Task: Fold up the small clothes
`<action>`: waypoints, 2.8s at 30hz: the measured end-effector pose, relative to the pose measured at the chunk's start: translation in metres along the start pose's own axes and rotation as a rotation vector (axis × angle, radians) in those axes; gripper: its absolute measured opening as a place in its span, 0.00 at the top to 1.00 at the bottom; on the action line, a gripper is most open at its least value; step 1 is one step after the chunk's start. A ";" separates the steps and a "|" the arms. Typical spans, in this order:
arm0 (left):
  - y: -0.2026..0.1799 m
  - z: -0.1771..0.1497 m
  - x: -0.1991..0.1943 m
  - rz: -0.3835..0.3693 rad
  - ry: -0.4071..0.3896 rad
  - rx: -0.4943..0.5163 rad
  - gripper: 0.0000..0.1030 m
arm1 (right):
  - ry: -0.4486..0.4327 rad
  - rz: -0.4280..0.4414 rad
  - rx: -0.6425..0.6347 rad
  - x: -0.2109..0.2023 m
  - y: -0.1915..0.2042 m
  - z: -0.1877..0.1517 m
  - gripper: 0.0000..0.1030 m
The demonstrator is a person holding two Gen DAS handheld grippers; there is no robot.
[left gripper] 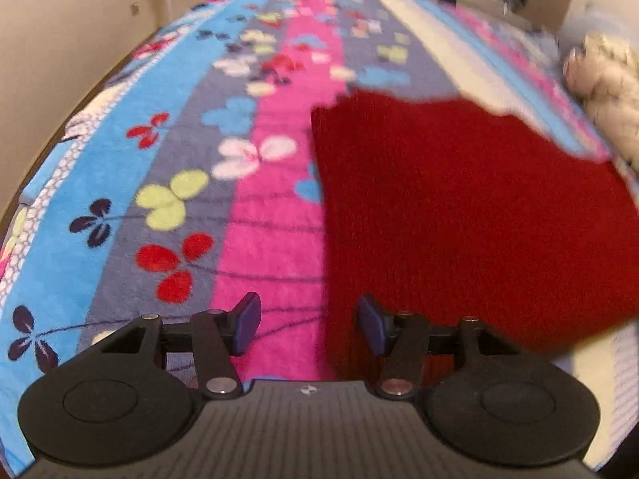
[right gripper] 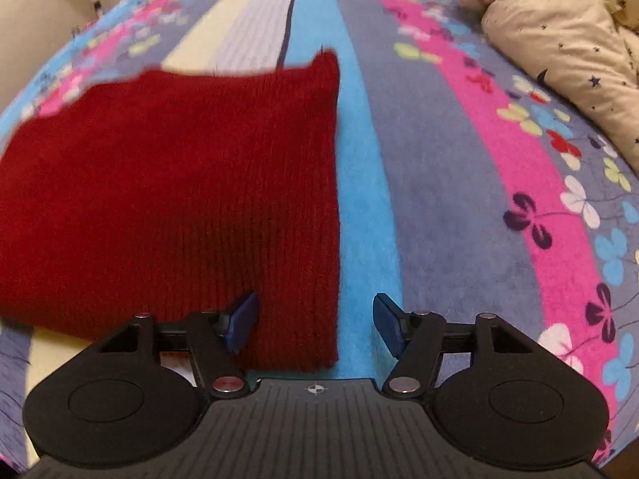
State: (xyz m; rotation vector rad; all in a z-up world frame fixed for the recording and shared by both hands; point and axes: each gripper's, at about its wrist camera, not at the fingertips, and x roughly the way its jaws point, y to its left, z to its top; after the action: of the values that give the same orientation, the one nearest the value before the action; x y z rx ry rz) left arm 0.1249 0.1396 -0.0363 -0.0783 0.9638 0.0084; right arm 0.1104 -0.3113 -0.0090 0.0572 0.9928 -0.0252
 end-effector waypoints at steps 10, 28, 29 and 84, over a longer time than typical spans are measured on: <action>-0.008 -0.002 0.011 0.036 0.068 0.056 0.38 | -0.013 -0.028 -0.050 0.005 0.000 -0.005 0.38; -0.008 0.002 0.011 0.031 0.039 0.056 0.38 | -0.016 -0.056 -0.111 0.009 0.006 -0.004 0.38; -0.007 0.003 0.009 0.027 0.023 0.052 0.38 | -0.015 -0.055 -0.112 0.009 0.006 -0.005 0.38; -0.005 0.008 -0.001 0.033 -0.023 0.014 0.38 | -0.100 -0.084 -0.058 -0.015 -0.002 -0.004 0.35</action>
State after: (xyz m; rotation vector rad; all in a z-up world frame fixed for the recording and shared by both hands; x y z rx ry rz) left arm 0.1317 0.1348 -0.0308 -0.0491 0.9420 0.0330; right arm 0.0990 -0.3129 0.0013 -0.0392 0.8947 -0.0756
